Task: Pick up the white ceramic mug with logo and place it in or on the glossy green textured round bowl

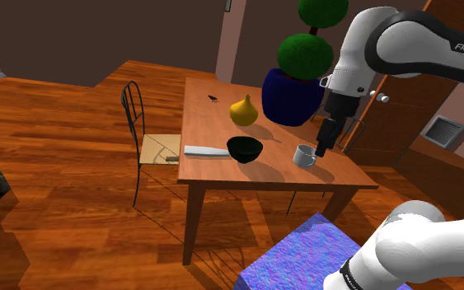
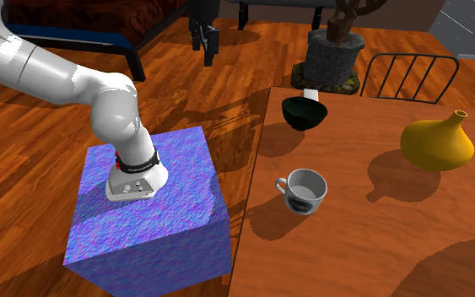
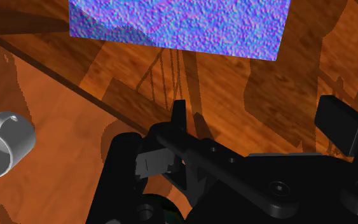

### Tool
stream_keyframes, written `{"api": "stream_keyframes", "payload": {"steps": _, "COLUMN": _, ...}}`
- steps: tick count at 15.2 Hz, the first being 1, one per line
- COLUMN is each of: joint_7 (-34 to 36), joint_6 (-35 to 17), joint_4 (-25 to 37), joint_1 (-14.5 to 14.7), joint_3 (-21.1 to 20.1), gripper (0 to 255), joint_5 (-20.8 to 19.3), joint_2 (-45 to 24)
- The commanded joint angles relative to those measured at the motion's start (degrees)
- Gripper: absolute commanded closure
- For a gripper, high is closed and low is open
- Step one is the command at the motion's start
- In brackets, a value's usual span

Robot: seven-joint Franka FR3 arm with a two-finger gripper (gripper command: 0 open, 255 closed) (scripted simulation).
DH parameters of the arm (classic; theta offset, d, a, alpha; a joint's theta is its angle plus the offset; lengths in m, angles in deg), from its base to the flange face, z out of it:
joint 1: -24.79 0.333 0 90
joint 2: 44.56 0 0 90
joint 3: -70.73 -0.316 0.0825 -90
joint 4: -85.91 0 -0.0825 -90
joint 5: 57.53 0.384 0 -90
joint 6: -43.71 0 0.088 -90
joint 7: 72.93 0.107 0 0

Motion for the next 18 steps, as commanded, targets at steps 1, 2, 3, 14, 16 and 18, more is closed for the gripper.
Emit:
{"api": "stream_keyframes", "payload": {"steps": 1, "joint_7": 0.00, "joint_6": 0.00, "joint_4": 0.00, "joint_1": 0.00, "joint_3": 0.00, "gripper": 0, "joint_5": 0.00, "joint_2": 0.00}}
{"api": "stream_keyframes", "payload": {"steps": 2, "joint_7": -1.19, "joint_6": -0.94, "joint_4": -0.29, "joint_1": -0.42, "joint_3": 1.00, "gripper": 0, "joint_5": -0.95, "joint_2": -0.87}}
{"api": "stream_keyframes", "payload": {"steps": 3, "joint_7": -2.36, "joint_6": -1.89, "joint_4": -0.52, "joint_1": -0.85, "joint_3": 1.99, "gripper": 0, "joint_5": -1.88, "joint_2": -1.80}}
{"api": "stream_keyframes", "payload": {"steps": 14, "joint_7": -14.37, "joint_6": -12.88, "joint_4": 1.44, "joint_1": -5.03, "joint_3": 12.54, "gripper": 0, "joint_5": -9.98, "joint_2": -16.24}}
{"api": "stream_keyframes", "payload": {"steps": 16, "joint_7": -16.47, "joint_6": -14.80, "joint_4": 2.69, "joint_1": -5.66, "joint_3": 14.31, "gripper": 0, "joint_5": -10.86, "joint_2": -19.57}}
{"api": "stream_keyframes", "payload": {"steps": 18, "joint_7": -18.57, "joint_6": -16.64, "joint_4": 4.21, "joint_1": -6.21, "joint_3": 16.06, "gripper": 0, "joint_5": -11.50, "joint_2": -23.07}}
